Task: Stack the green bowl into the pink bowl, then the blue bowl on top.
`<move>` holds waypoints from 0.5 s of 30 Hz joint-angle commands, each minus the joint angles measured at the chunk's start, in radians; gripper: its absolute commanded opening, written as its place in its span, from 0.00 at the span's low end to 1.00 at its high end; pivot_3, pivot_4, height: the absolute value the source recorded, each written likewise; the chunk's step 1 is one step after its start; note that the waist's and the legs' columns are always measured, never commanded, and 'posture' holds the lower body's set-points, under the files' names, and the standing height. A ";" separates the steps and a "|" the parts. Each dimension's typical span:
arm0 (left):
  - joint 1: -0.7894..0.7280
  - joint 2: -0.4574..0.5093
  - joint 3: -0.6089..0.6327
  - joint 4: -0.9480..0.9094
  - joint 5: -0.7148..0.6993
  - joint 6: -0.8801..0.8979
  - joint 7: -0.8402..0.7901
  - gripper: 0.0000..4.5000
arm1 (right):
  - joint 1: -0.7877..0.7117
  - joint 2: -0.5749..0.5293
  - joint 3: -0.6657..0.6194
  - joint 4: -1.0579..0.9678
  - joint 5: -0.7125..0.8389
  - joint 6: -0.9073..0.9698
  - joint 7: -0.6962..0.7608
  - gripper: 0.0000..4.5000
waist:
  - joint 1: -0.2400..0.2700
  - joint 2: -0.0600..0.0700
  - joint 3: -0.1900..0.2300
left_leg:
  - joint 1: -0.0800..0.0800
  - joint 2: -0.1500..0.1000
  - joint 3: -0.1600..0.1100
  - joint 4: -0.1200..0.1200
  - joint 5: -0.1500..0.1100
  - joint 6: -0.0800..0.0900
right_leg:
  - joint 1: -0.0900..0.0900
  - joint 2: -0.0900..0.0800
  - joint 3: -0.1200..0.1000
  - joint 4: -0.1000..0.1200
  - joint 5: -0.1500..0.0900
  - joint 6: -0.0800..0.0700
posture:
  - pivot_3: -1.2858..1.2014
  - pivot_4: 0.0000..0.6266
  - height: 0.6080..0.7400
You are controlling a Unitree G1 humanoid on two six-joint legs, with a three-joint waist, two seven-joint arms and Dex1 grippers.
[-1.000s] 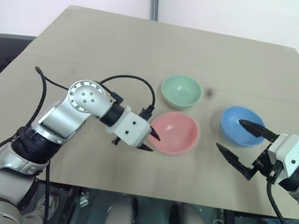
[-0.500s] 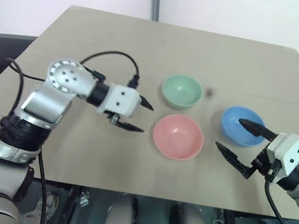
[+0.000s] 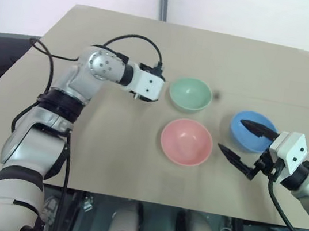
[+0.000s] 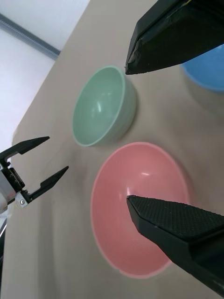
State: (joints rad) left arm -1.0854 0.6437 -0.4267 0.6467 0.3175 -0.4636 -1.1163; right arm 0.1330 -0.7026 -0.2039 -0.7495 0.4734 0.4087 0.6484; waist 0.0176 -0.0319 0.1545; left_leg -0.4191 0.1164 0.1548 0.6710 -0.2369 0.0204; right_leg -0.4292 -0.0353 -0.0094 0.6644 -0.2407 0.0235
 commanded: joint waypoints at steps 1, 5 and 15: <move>-0.085 -0.049 -0.018 0.108 0.017 -0.112 0.011 0.75 | 0.044 -0.008 -0.079 -0.084 0.002 0.013 -0.028 1.00 | -0.001 0.000 0.000 | 0.000 0.000 0.000 0.000 0.000 0.000 | 0.000 0.000 0.000 0.000 0.000 0.000 | 0.52 0.24 1.00; -0.154 -0.114 -0.054 0.253 0.073 -0.207 0.055 0.75 | 0.134 0.009 -0.138 -0.149 -0.001 0.023 -0.053 1.00 | -0.003 0.000 0.000 | 0.000 0.000 -0.001 0.000 0.000 0.000 | 0.000 0.000 0.000 0.000 0.000 0.000 | 0.52 0.24 1.00; -0.213 -0.187 -0.074 0.404 0.112 -0.319 0.095 0.01 | 0.250 0.045 -0.182 -0.235 -0.014 0.025 -0.104 1.00 | -0.004 0.000 0.000 | 0.000 0.000 -0.001 0.001 0.000 0.000 | 0.000 0.000 0.000 0.001 0.000 0.000 | 0.52 0.24 1.00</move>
State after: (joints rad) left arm -1.2595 0.4506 -0.5220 1.0518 0.4444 -0.7548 -1.0303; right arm 0.3818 -0.6615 -0.3552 -0.9457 0.4624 0.4368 0.5568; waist 0.0133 -0.0323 0.1545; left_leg -0.4194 0.1161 0.1530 0.6715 -0.2371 0.0208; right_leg -0.4290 -0.0353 -0.0096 0.6646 -0.2407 0.0237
